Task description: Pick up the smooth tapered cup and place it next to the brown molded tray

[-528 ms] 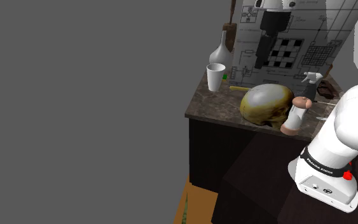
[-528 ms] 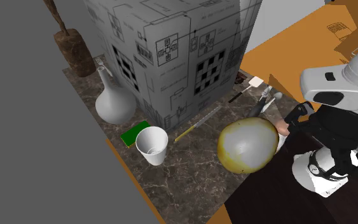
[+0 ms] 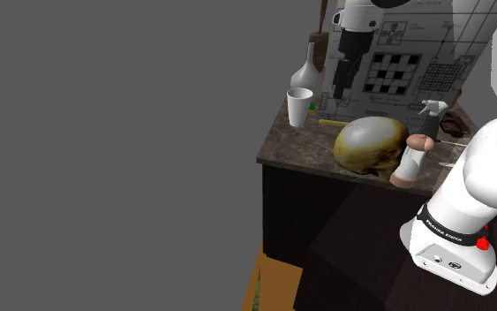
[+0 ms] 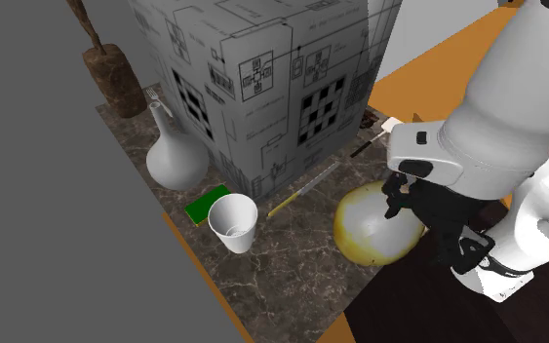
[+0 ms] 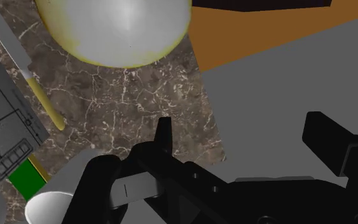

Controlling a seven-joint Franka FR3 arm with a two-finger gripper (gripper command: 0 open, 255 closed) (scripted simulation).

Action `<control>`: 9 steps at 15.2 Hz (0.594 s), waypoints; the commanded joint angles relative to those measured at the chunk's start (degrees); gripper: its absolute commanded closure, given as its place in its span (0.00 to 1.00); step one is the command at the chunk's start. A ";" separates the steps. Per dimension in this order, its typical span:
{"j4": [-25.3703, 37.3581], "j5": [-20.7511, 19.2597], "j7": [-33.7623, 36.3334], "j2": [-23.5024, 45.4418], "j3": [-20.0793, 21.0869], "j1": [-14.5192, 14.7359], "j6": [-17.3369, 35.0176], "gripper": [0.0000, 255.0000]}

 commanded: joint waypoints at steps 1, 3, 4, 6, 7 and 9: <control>0.95 -0.91 -0.72 3.96 -0.48 -0.31 3.29 0.00; 2.40 -1.75 -1.44 8.02 -1.02 -0.63 6.12 0.00; 3.23 -2.15 -1.79 10.08 -1.29 -0.78 7.47 0.00; 5.11 -2.88 -2.43 14.24 -1.82 -1.08 9.98 0.00; 6.16 -3.22 -2.75 16.33 -2.07 -1.23 11.16 0.00; 8.46 -3.82 -3.35 20.53 -2.55 -1.54 13.32 0.00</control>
